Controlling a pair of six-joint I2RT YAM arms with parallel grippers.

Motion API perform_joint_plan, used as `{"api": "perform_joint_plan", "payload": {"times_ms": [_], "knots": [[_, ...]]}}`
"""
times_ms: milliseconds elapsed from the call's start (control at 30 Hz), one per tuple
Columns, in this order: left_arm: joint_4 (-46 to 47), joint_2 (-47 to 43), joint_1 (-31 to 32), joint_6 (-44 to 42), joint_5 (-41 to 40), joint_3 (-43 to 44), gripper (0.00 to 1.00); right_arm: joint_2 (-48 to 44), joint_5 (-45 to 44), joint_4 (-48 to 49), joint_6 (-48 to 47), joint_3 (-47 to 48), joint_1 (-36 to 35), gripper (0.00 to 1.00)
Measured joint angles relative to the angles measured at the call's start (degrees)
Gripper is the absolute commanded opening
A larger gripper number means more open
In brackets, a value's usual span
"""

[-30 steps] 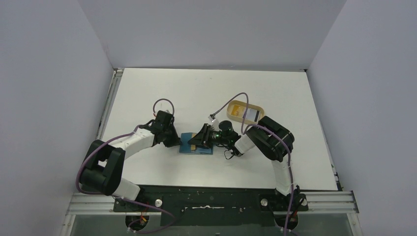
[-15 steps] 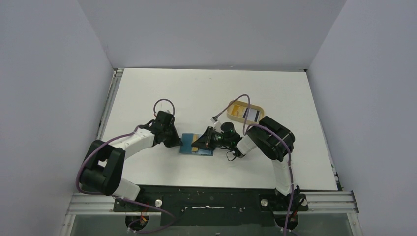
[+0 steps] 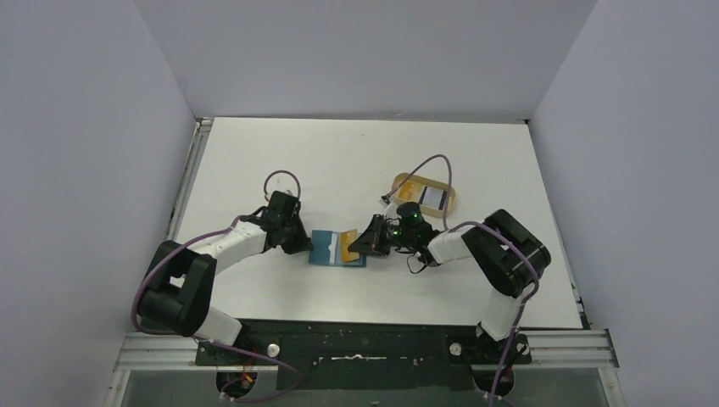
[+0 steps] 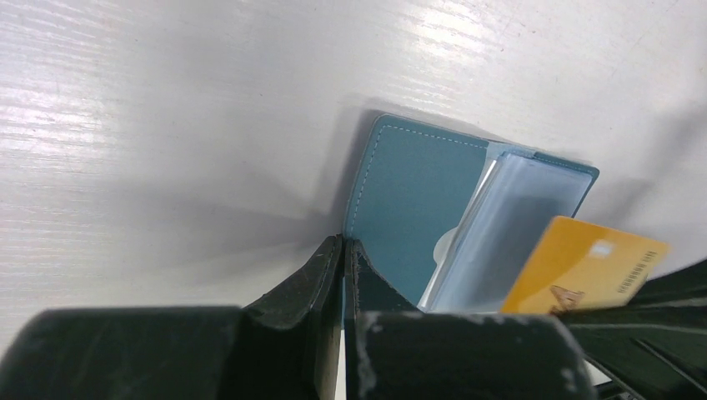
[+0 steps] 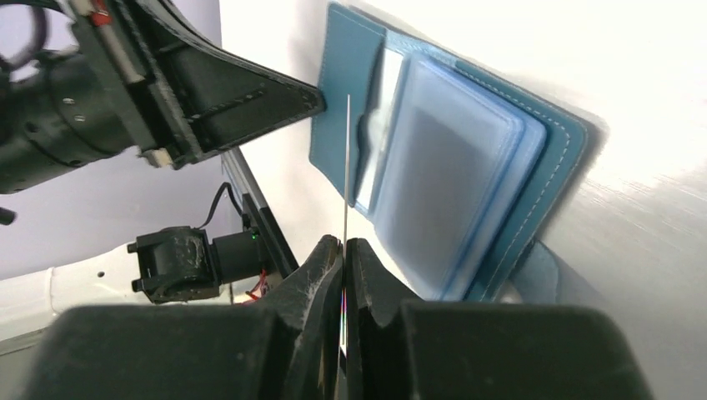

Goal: Take the credit cards out of the card holder

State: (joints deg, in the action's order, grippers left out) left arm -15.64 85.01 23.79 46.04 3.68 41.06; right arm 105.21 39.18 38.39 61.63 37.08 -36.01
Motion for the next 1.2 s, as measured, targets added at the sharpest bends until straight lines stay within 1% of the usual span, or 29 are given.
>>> {"api": "perform_joint_plan", "payload": {"times_ms": [100,233,367,467,633,733,933,1200], "knots": [[0.00,0.00,-0.02,-0.02,-0.09,0.00,0.00,-5.20,0.15,-6.58,-2.32,0.85,1.40,0.00],[0.04,0.04,-0.02,-0.11,-0.09,0.00,0.00,-11.23,0.24,-13.75,-4.87,5.62,5.18,0.00],[0.09,0.07,-0.02,-0.22,0.02,0.00,0.00,-15.96,-0.50,-21.00,-9.05,12.90,12.00,0.00],[0.24,0.07,-0.02,-0.35,0.07,0.00,0.00,-16.92,-0.79,-24.63,-11.65,17.88,17.84,0.00],[0.39,-0.22,-0.02,-1.07,0.04,0.00,0.00,-15.13,-0.85,-29.16,-14.38,21.00,25.31,0.00],[0.37,-0.92,-0.02,-1.68,0.00,0.00,0.00,-11.52,-0.81,-31.12,-15.78,21.79,27.63,0.00],[0.35,-1.81,-0.07,-2.84,-0.02,0.00,0.00,-3.61,-0.63,-33.42,-17.86,22.75,28.59,0.00],[0.31,-1.81,-0.74,-3.78,-0.17,0.00,0.00,0.35,-0.37,-33.31,-18.56,23.52,28.85,0.00]]}}
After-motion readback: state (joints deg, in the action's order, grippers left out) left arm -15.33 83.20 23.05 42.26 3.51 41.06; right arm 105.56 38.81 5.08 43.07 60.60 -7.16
